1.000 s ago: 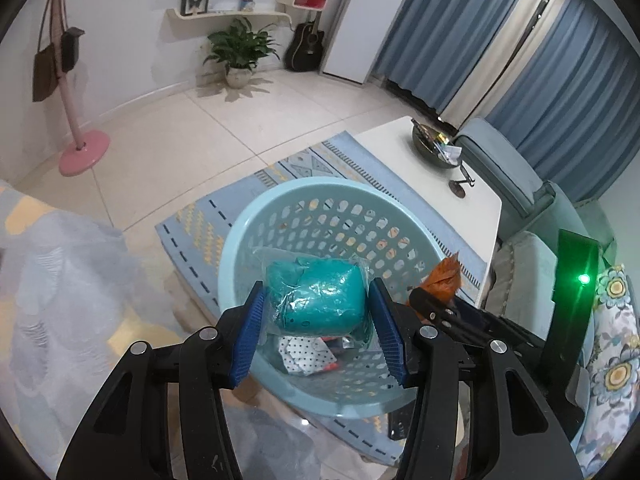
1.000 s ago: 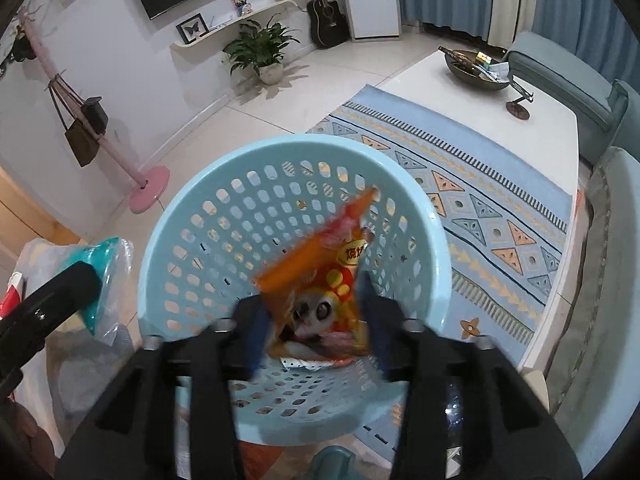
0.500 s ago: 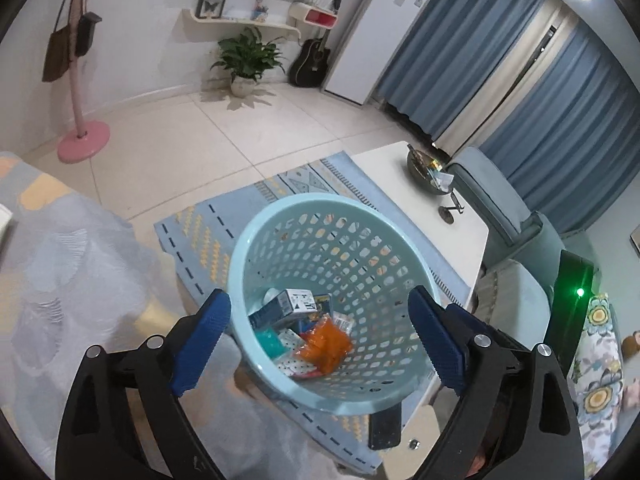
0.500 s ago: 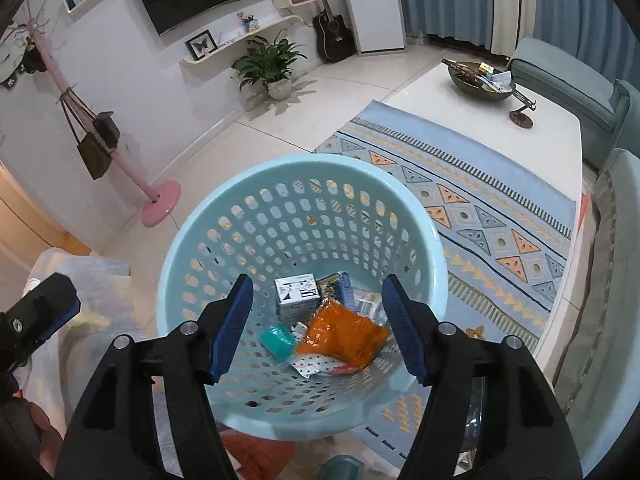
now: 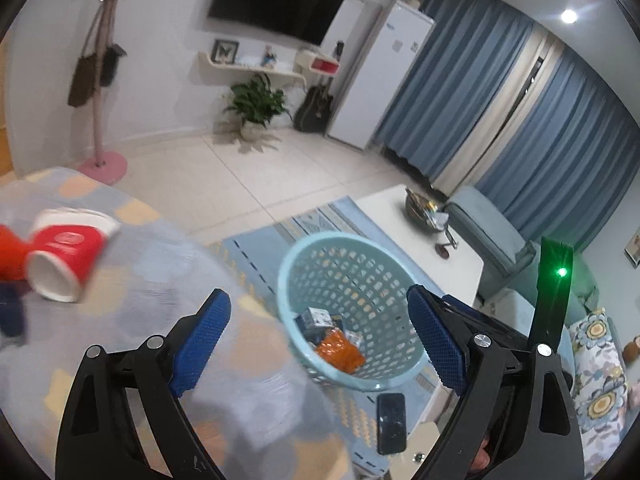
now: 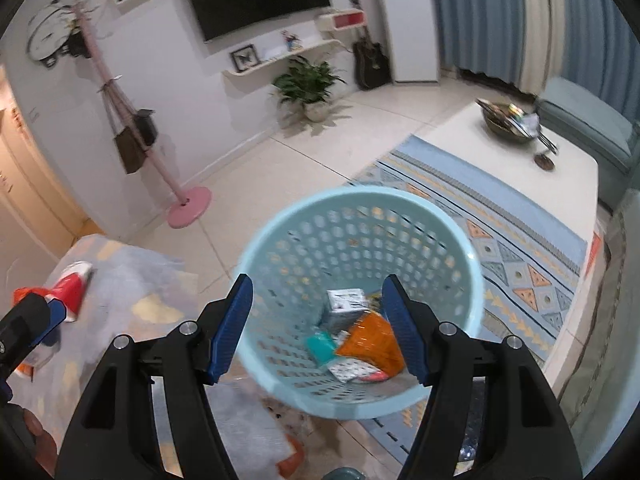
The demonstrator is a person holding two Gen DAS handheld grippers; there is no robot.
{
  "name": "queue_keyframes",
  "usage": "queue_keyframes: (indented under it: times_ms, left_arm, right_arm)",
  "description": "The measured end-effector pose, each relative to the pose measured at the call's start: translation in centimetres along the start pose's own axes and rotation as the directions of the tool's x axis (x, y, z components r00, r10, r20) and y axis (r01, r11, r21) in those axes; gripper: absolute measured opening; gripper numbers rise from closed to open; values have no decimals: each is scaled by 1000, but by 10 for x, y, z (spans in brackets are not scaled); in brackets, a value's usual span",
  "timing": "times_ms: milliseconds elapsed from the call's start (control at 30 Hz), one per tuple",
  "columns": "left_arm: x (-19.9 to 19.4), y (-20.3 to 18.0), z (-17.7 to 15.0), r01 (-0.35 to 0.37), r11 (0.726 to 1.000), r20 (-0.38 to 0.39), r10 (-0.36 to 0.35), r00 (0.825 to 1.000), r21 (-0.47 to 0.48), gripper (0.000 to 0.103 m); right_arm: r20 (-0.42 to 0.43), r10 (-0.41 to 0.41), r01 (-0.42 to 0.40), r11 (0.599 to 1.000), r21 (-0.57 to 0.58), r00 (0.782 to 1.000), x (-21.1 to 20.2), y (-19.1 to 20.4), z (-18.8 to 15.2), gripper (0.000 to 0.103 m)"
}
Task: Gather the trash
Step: 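Grasp the orange paper cup with the left tool while the right tool grasps the orange plastic bag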
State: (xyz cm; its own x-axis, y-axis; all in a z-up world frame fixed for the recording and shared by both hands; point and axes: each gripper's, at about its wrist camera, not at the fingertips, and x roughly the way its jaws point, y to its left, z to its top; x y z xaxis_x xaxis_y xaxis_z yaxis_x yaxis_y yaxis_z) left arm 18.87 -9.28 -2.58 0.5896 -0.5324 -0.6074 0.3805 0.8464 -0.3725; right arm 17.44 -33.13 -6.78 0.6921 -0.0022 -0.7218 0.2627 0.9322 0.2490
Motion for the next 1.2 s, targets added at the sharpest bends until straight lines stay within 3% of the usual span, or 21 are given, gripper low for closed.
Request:
queue_keyframes:
  times_ms: [167, 367, 467, 600, 667, 700, 833, 933, 1033, 1100, 1200]
  left_arm:
    - [-50, 28, 4, -58, 998, 85, 60, 995, -25, 88]
    - [-114, 83, 7, -180, 979, 166, 194, 967, -94, 88]
    - [-140, 115, 10, -281, 952, 178, 300, 937, -124, 88]
    - [-173, 170, 6, -439, 883, 152, 462, 873, -165, 88]
    - [-186, 197, 4, -499, 842, 125, 528, 840, -203, 88]
    - [-191, 215, 3, -511, 830, 101, 541, 835, -222, 87]
    - [-197, 265, 2, -536, 801, 17, 560, 829, -268, 79]
    - [-194, 290, 2, -519, 803, -26, 536, 844, -295, 74]
    - [-183, 303, 3, -485, 826, -62, 489, 870, -286, 74]
    - [-179, 312, -2, -480, 833, -77, 479, 874, -275, 74]
    - [-173, 315, -7, -505, 827, -101, 497, 862, -245, 75]
  right_arm:
    - [29, 65, -62, 993, -99, 997, -18, 54, 0, 64]
    - [30, 166, -154, 957, -244, 986, -32, 128, -6, 64]
    - [6, 208, -196, 930, -312, 978, -35, 164, -12, 64]
    - [-43, 274, -268, 879, -395, 961, -36, 213, -19, 64]
    - [-94, 332, -339, 838, -427, 939, -35, 239, -20, 64]
    - [-111, 351, -363, 824, -436, 930, -34, 251, -21, 64]
    - [-130, 372, -384, 769, -511, 919, -28, 302, -27, 64]
    - [-161, 383, -406, 738, -540, 910, -18, 328, -31, 64]
    - [-238, 405, -467, 706, -532, 883, -1, 350, -33, 64]
    - [-281, 390, -481, 708, -518, 877, 13, 359, -34, 64]
    - [-308, 364, -476, 696, -538, 879, 28, 372, -37, 64]
